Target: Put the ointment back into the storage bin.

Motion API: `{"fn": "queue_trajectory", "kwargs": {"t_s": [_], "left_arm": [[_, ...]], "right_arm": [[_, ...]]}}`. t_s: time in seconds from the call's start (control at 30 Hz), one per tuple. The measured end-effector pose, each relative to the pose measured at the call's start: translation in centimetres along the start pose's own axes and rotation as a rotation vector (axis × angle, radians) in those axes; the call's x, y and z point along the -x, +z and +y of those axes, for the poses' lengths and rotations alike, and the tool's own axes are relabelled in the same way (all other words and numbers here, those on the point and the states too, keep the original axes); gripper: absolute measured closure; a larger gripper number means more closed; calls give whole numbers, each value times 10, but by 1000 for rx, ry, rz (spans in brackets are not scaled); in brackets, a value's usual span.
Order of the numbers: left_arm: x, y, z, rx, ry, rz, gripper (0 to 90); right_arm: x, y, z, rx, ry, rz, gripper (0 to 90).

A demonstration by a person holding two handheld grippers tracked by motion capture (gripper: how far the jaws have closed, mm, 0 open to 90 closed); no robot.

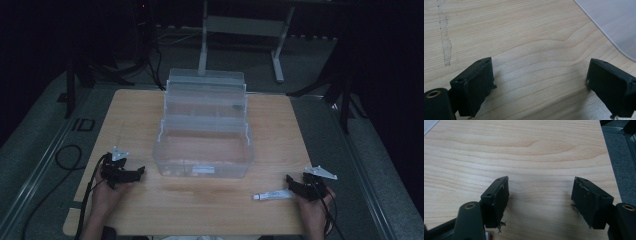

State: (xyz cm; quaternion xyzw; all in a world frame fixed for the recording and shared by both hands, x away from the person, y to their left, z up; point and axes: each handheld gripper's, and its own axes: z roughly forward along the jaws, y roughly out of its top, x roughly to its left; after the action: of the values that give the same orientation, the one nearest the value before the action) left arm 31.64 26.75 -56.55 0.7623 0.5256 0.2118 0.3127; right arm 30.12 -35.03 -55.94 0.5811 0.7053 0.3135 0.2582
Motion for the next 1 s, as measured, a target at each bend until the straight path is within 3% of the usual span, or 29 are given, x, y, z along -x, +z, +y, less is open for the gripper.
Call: {"fn": "queue_trajectory", "kwargs": {"t_s": [0.57, 0.8, 1.0], "left_arm": [[0, 0, 0, 2, -3, 2, 81], [1, 0, 0, 2, -6, 4, 81], [1, 0, 0, 2, -6, 4, 81]], "right_arm": [[1, -6, 2, -10, -6, 9, 341], [0, -21, 13, 8, -70, 7, 342], [2, -34, 26, 22, -120, 40, 345]]}}
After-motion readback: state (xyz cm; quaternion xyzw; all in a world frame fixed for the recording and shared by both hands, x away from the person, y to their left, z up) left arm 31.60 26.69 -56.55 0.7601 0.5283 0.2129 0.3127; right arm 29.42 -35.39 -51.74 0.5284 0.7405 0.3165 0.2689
